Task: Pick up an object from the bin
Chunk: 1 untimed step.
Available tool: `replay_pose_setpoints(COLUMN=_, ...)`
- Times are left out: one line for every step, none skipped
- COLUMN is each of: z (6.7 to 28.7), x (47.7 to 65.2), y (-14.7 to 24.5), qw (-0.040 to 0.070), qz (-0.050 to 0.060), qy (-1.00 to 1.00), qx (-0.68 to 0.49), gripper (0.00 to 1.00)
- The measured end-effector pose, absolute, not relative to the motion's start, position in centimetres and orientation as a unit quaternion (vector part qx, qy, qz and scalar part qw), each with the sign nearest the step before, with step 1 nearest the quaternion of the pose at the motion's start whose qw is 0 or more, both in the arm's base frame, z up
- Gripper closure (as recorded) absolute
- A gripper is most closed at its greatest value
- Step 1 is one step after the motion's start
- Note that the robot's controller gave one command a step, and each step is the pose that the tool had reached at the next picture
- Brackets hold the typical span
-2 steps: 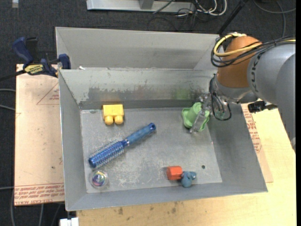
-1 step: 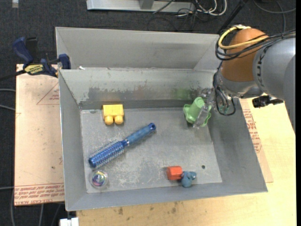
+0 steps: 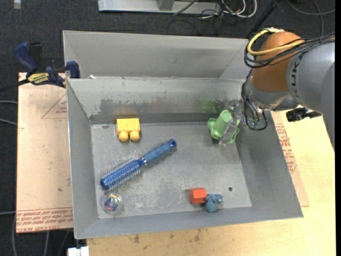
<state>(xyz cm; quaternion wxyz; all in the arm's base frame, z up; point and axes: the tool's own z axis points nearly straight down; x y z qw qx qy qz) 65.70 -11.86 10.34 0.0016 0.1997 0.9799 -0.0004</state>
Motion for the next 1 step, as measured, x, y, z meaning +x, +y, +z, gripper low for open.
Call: replay_pose_setpoints(z=20.20, x=65.98, y=-11.85, qw=0.006, qz=0.001, qy=0.980, qx=0.198, gripper=1.00)
